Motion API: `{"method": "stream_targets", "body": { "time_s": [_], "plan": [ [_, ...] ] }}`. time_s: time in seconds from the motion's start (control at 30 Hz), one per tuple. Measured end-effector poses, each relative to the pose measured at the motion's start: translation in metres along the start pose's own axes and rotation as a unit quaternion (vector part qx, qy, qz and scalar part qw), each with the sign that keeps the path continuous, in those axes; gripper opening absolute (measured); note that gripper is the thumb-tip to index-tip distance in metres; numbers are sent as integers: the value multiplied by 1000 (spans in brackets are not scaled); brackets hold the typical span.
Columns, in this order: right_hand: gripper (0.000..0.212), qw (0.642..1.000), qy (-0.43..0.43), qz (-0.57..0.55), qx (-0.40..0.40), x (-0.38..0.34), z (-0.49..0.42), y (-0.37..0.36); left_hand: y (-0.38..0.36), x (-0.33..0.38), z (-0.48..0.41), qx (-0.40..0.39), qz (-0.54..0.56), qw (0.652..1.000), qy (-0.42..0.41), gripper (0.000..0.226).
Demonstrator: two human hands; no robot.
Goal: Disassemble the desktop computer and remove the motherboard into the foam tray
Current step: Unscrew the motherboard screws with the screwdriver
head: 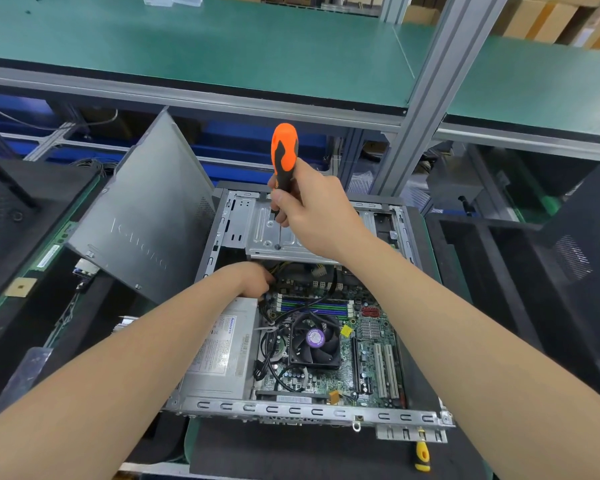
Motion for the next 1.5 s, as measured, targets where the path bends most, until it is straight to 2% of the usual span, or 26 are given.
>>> {"method": "stream_targets", "body": {
  "time_s": [0.17,0.37,0.73,1.5],
  "plan": [
    [17,999,-17,-3,34,1,-4,5,0,-1,0,6,11,1000,1,50],
    [9,1000,-12,2,-19,-2,-7,2,1,-2,1,15,15,1000,4,49],
    [13,1000,15,12,-2,-16,-7,6,3,-1,2,24,43,999,6,52],
    [11,1000,-4,9,14,-3,-3,3,2,-3,4,17,57,998,17,51]
  ]
}}
Point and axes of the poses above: each hand's wrist, its own z-axis away from the middle knuckle, its own y-axis out of the back of the hand, x = y × z, the point moved 9 cm from there along -z, towards the middle knuckle, and after that the axes turned 7 degrees about -y, right-handed, at the moved point
